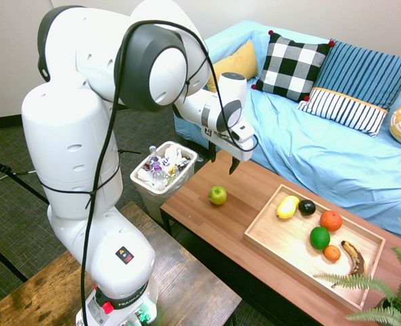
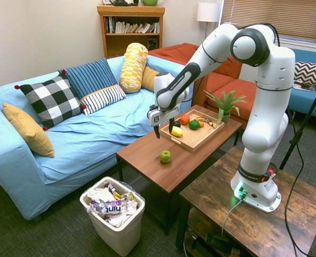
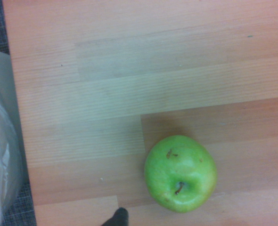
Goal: Put the apple in the tray
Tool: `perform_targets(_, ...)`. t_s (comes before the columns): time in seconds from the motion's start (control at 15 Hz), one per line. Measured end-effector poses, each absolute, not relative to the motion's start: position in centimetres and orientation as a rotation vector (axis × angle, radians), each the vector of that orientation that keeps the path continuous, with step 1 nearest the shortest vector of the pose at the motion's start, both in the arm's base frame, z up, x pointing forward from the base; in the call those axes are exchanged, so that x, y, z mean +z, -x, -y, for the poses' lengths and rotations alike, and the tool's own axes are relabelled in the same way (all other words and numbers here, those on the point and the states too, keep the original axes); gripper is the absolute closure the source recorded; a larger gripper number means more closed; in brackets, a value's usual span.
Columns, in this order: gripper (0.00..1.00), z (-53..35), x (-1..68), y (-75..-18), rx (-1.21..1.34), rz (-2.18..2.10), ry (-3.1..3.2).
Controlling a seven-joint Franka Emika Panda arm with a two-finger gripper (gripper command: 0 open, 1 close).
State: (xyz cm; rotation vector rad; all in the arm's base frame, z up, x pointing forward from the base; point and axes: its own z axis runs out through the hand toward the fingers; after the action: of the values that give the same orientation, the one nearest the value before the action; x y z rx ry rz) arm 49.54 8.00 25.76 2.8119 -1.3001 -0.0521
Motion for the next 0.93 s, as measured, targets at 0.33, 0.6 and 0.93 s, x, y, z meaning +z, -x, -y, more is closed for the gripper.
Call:
perform_targets(0.33, 0.0, -8.8, 21.8, -49.4, -0.035, 1.32, -2.761)
perform_targets(0.6, 0.0, -8.5, 18.8, -49.2, -0.035, 1.318, -2.745)
perform_targets(0.93, 0.0, -9.7, 15.7, -49.5, -0.06, 1.27, -2.738)
